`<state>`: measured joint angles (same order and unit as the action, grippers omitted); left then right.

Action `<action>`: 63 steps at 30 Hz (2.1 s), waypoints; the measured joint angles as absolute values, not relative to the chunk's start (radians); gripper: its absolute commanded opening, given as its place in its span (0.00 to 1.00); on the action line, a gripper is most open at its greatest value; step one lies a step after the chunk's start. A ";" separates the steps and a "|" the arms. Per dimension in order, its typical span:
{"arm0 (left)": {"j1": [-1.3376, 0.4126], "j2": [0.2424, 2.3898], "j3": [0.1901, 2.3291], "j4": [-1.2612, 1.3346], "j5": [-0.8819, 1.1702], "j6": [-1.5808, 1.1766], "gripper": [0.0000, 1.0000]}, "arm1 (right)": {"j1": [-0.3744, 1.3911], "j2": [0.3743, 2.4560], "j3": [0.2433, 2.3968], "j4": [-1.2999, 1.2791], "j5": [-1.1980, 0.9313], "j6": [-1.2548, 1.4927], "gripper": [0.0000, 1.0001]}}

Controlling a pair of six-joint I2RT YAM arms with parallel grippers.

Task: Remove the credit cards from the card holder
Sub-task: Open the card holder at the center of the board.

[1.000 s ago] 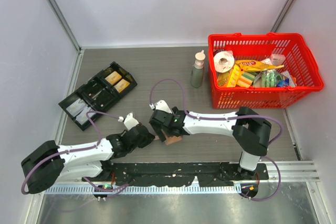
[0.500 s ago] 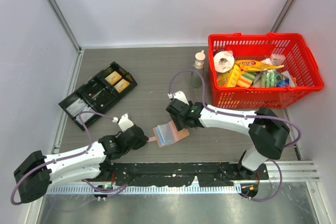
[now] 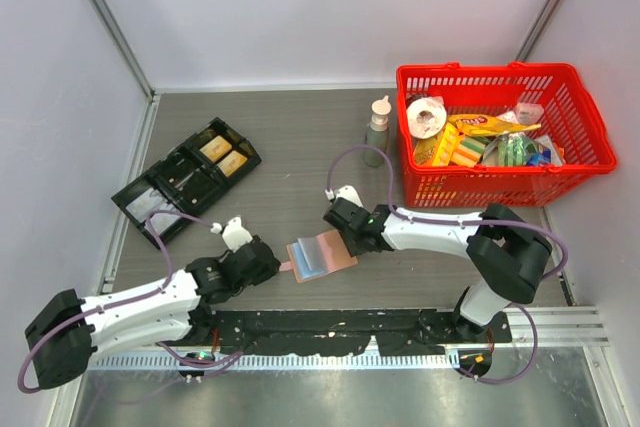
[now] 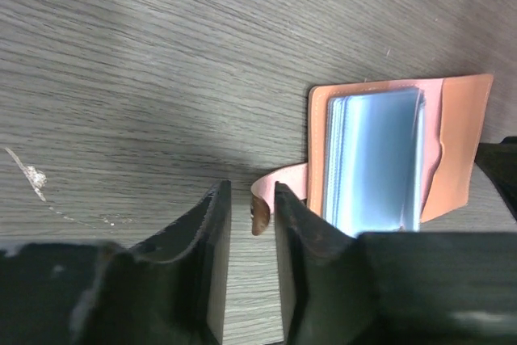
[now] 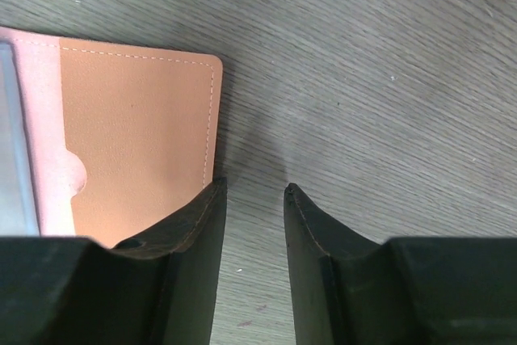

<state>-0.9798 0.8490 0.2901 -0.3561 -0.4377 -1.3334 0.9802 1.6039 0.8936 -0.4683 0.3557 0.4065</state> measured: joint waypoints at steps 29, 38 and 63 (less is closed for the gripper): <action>-0.934 1.057 0.445 -0.300 -0.329 -1.214 0.00 | 0.980 1.521 0.839 -0.382 0.296 0.402 0.41; -0.934 1.043 0.568 -0.267 -0.282 -1.160 0.00 | 0.981 1.308 0.837 -0.329 0.319 0.454 0.66; -0.934 1.056 0.568 -0.243 -0.249 -1.148 0.00 | 0.981 1.420 0.802 -0.165 0.062 0.495 0.85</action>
